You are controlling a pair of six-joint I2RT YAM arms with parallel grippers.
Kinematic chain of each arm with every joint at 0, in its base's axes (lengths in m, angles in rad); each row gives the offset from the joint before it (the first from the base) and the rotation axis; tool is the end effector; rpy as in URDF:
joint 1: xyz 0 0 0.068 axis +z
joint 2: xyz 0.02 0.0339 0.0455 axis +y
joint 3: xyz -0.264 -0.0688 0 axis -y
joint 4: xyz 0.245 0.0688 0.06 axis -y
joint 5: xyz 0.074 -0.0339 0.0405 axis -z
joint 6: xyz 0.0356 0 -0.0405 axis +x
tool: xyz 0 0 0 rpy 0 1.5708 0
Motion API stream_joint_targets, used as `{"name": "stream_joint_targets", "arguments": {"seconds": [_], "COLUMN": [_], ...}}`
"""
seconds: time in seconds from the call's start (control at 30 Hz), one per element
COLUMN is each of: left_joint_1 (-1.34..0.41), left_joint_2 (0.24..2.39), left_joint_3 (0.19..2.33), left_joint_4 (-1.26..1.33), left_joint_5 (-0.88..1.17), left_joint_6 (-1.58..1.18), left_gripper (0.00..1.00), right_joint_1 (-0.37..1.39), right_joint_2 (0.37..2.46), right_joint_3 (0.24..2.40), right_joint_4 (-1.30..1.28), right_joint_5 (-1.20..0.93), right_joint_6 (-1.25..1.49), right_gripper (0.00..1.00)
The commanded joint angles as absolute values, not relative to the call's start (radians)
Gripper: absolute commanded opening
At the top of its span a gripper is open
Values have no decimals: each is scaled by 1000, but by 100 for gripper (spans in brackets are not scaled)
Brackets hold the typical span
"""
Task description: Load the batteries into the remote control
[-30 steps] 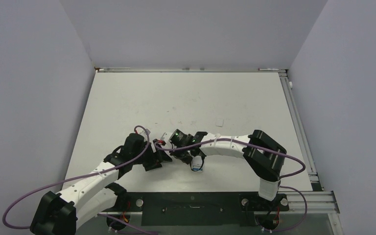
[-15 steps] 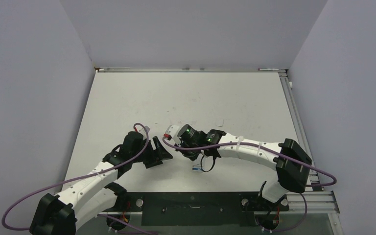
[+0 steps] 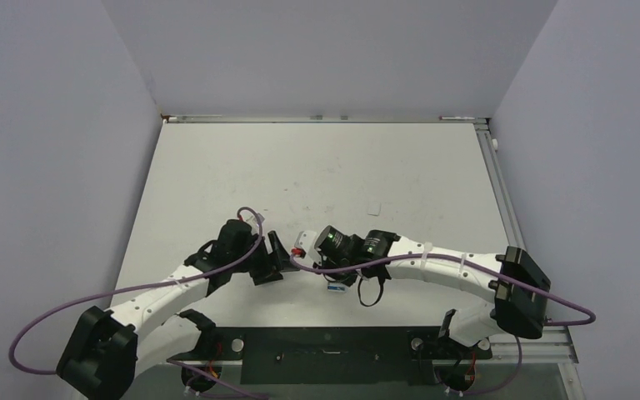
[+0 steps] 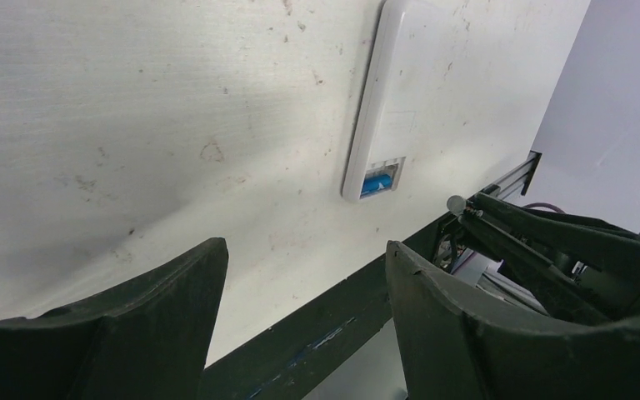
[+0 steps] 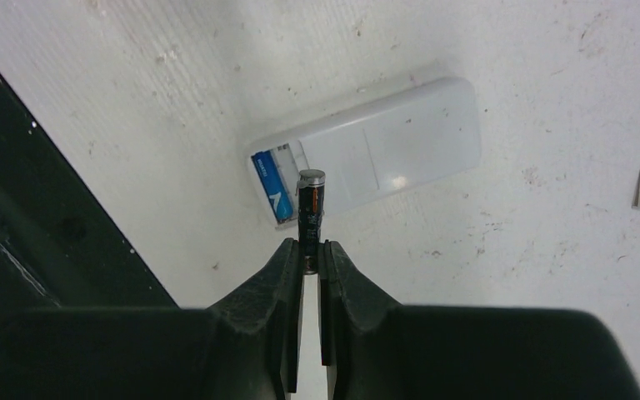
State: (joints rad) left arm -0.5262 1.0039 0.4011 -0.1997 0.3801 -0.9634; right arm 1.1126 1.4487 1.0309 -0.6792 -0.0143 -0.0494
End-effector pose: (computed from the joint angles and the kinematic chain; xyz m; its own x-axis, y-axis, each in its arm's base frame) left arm 0.1563 -0.1061 0.1697 -0.9209 -0.3469 -0.1775 -0.1172 0.6810 -0.7229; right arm 0.1261 0.2568 0.2334 -0.3487 -0.8186 -0.4563 -0.9180 0.3965 -0.0098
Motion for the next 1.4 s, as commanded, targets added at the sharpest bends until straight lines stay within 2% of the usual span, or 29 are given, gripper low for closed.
{"name": "stream_joint_targets", "arguments": {"seconds": [0.0, 0.33, 0.8, 1.37], "left_joint_1": [-566, -653, -660, -658], "left_joint_2": [1055, 1200, 1316, 1242], "left_joint_3": [476, 521, 536, 494], "left_joint_4": [-117, -38, 42, 12], "left_joint_5": [407, 403, 455, 437], "left_joint_6": [-954, -968, -970, -965], "left_gripper": [66, 66, 66, 66], "right_joint_1": [1140, 1167, 1170, 1183], "right_joint_2": [1399, 1451, 1519, 1563], "right_joint_3": [1016, 1035, 1058, 1084], "right_joint_4": [-745, -816, -830, -869], "right_joint_5": [21, 45, 56, 56], "right_joint_6": [-127, -187, -233, -272], "right_gripper": [8, 9, 9, 9]}}
